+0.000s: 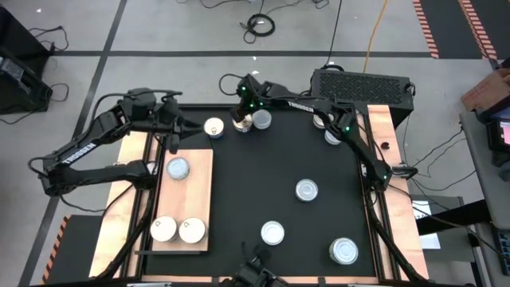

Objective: Stack canned seafood by type on shelf
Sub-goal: Put the blue tuna can aligned with the other blue tuna can on the shelf

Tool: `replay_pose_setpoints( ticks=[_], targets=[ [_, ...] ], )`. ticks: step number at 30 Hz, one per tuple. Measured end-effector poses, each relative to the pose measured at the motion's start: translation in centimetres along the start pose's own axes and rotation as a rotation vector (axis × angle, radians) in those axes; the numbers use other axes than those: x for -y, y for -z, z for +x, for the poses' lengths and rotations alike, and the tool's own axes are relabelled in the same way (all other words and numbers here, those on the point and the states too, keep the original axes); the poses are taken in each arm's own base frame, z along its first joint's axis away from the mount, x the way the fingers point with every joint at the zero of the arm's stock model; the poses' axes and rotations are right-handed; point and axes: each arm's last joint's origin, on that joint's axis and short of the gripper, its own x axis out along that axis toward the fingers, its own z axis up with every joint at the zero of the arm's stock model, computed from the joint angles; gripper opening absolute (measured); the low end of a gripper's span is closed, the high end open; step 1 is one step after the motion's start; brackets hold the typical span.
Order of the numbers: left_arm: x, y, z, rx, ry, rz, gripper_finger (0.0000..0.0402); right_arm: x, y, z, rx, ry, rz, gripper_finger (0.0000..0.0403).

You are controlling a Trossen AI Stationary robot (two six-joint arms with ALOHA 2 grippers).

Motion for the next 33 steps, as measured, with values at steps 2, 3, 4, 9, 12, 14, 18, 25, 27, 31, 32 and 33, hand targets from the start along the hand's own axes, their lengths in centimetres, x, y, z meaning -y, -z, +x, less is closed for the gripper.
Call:
replay_pose_setpoints(
  ticks=[2,3,4,9,12,14,18,25,27,31,32,33],
  targets=[
    [0.0,0.2,0.0,-0.015,0.0,0.003,0.01,0.1,-0.1,-0.4,-0.011,0.009,-0.002,0.0005],
    [0.0,0.2,0.0,-0.02,-0.001,0.005,0.01,0.3,-0.1,-0.7,-0.02,0.014,-0.002,0.0011],
    [0.0,0.3,0.0,-0.027,-0.002,0.006,0.01,0.5,-0.1,-1.0,-0.034,0.021,0.001,0.0018],
    [0.0,0.3,0.0,-0.031,-0.002,0.01,0.01,2.5,0.2,-1.5,-0.139,0.03,0.037,0.0073],
    [0.0,0.2,0.0,-0.025,-0.002,0.013,0.01,3.6,0.4,-1.7,-0.178,0.043,0.061,0.0115],
    [0.0,0.2,0.0,-0.024,-0.002,0.014,0.01,4.1,0.4,-1.8,-0.19,0.047,0.071,0.0141],
    [0.0,0.2,0.0,-0.023,-0.002,0.013,0.01,4.1,0.4,-1.8,-0.21,-0.027,0.08,0.0182],
    [0.0,0.2,0.0,-0.023,-0.002,0.013,0.01,3.5,1.3,-0.5,-0.25,-0.054,0.056,0.0205],
    [0.0,0.2,0.0,-0.023,-0.001,0.013,0.01,3.2,1.5,-0.3,-0.259,-0.075,0.049,0.0205],
    [0.0,0.2,0.0,-0.023,-0.001,0.012,0.01,2.9,1.9,0.1,-0.282,-0.082,0.038,0.0195],
    [0.0,0.2,0.0,-0.023,-0.001,0.012,0.01,2.8,1.9,0.1,-0.281,-0.083,0.031,0.0189],
    [0.0,0.2,0.0,-0.023,-0.001,0.012,0.01,2.6,1.9,0.1,-0.279,-0.086,0.026,0.0183]
  ],
)
